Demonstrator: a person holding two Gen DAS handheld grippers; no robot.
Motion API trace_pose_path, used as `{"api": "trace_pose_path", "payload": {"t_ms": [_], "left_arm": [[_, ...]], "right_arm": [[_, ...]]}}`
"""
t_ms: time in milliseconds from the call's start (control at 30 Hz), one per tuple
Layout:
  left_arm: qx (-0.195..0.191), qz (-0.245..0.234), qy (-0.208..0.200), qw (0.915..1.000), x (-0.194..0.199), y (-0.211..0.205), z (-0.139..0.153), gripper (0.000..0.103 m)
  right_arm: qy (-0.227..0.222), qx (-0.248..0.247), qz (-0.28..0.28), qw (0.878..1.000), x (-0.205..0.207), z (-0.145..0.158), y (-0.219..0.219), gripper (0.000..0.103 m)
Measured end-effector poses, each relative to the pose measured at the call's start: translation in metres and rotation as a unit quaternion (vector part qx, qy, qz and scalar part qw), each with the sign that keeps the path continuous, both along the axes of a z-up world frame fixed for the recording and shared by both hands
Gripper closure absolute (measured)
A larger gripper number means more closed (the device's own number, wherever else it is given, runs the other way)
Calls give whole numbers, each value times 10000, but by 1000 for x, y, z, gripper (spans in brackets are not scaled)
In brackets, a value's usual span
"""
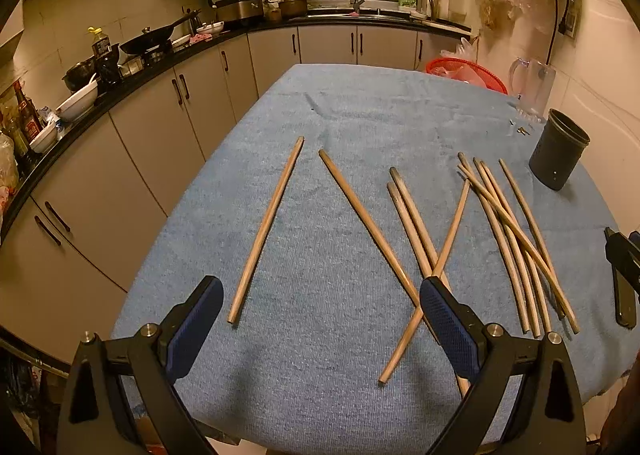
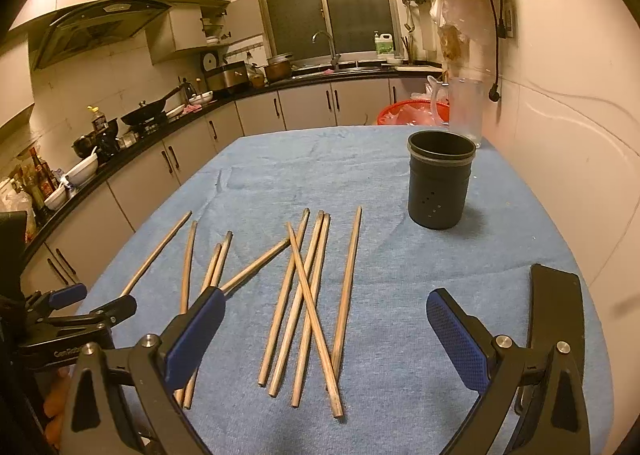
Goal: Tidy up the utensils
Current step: 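Move both tools toward the scattered wooden chopsticks on the towel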
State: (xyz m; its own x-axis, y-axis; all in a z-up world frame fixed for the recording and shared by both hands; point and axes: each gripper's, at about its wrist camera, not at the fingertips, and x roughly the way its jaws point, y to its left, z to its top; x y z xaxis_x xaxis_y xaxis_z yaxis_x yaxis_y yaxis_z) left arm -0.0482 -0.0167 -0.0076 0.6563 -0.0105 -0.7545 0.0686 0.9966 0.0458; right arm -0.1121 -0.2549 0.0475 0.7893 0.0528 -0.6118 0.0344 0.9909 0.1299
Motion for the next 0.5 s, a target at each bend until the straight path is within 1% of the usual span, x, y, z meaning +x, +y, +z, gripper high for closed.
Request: {"api": "trace_pose_path", "payload": {"t_ms": [200,300,367,433,467,500], "left_arm": [[-16,-112,-7,9999,-3,-1,0,5],[3,-164,-12,9999,-5,-1,-1,5],[7,-198,110,9997,-4,-1,-4,5],[-9,-258,239,9994,-3,-1,-8,5],[-74,-326,267,9991,-3,-1,-9,5],[-146,-405,266,9987,-3,-1,-8,5]], "right_arm": [[32,-36,60,10000,2,2,-1,3],[117,-63,117,9998,7,3,-2,8],[187,-96,196,9996,11,4,-3,17],[267,-91,288,9992,16,6,-3,21],[316,-27,348,9989,19,7,-4,28],[375,31,398,9985,22,7,-6,31]]}}
